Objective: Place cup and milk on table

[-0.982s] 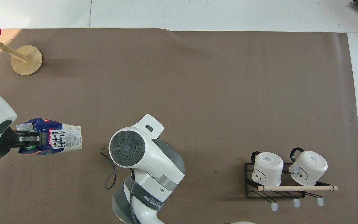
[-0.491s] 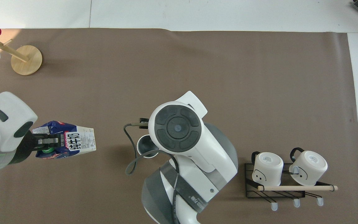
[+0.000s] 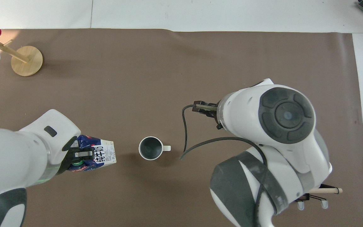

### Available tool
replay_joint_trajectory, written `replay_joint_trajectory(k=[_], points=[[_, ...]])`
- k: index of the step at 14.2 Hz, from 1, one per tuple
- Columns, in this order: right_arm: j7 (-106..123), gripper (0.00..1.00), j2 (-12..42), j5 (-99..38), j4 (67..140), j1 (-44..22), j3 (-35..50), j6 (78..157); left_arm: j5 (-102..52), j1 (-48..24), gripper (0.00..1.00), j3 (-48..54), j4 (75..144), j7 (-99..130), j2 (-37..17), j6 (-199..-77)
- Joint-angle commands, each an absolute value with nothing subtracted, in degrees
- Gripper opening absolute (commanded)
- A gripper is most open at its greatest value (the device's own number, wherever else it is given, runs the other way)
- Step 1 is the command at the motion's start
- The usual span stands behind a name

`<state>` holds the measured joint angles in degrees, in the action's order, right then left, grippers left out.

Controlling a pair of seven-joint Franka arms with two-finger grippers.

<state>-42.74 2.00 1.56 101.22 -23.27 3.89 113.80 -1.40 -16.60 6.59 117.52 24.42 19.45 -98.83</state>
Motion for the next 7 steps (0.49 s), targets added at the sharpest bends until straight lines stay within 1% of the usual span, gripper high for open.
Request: replay_joint_trajectory(k=[1, 3, 5, 7], points=[[-37.6, 1.00, -0.9, 2.2, 102.2, -17.7, 4.7, 113.5, -1.8, -18.5, 0.40, 6.8, 124.2, 26.6, 22.3, -104.3], [-33.3, 1.00, -1.0, 2.1, 99.5, -13.3, 4.7, 111.2, -1.8, -18.5, 0.39, 7.4, 126.6, 26.9, 22.5, -106.7], [-28.9, 1.00, -0.6, 2.3, 94.4, -10.1, 4.6, 105.1, -1.8, -18.5, 0.39, 7.5, 127.8, 26.9, 22.6, -108.1], [-24.9, 1.00, -0.9, 2.3, 92.4, -8.0, 4.5, 100.6, -1.8, -18.5, 0.38, 7.5, 129.7, 27.2, 22.6, -110.6]])
